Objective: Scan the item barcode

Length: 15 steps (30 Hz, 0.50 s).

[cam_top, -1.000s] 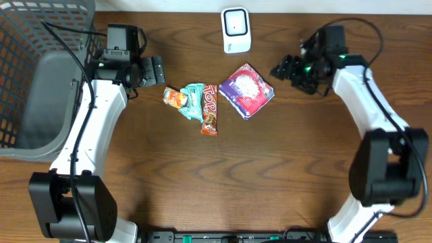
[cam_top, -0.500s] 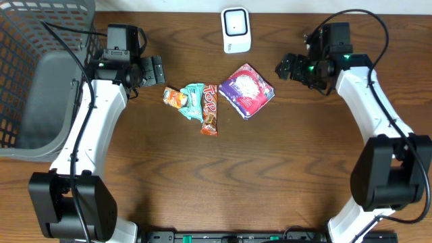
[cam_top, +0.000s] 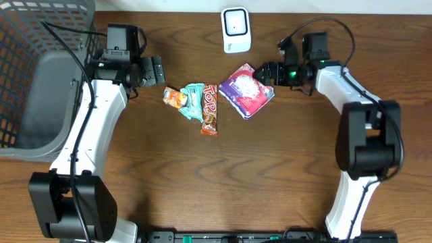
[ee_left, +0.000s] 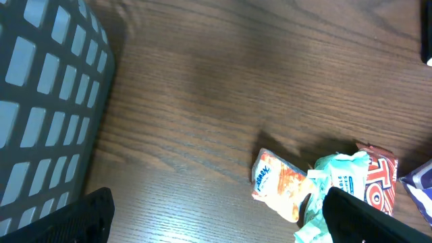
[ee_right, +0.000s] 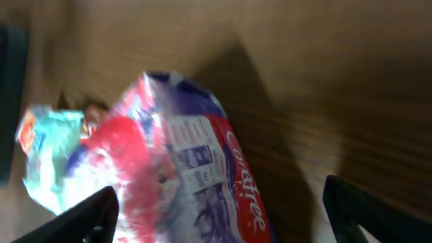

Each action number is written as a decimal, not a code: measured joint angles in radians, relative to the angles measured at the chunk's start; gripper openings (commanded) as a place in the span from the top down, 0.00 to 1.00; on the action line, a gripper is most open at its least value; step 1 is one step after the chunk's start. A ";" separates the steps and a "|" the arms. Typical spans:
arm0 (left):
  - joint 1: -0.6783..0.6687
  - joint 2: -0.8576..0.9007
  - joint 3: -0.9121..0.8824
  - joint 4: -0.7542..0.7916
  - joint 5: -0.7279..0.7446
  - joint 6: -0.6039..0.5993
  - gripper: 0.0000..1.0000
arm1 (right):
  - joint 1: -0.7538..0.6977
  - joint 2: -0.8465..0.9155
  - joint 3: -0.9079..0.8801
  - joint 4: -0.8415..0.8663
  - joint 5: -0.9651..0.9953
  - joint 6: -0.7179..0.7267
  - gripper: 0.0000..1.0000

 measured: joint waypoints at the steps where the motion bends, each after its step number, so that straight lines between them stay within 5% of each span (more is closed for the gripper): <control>1: 0.000 0.000 0.000 0.000 0.000 0.000 0.02 | 0.000 0.022 0.000 0.002 -0.032 -0.013 0.32; 6: 0.000 0.000 0.000 0.000 0.000 0.000 0.02 | 0.000 0.082 0.002 0.001 -0.166 -0.043 0.56; 9: 0.000 0.000 0.000 0.000 0.000 0.000 0.02 | -0.001 0.090 0.002 -0.014 -0.198 -0.044 0.99; 15: 0.000 0.000 0.000 0.000 0.000 0.000 0.02 | -0.002 0.092 0.006 -0.013 -0.233 0.006 0.99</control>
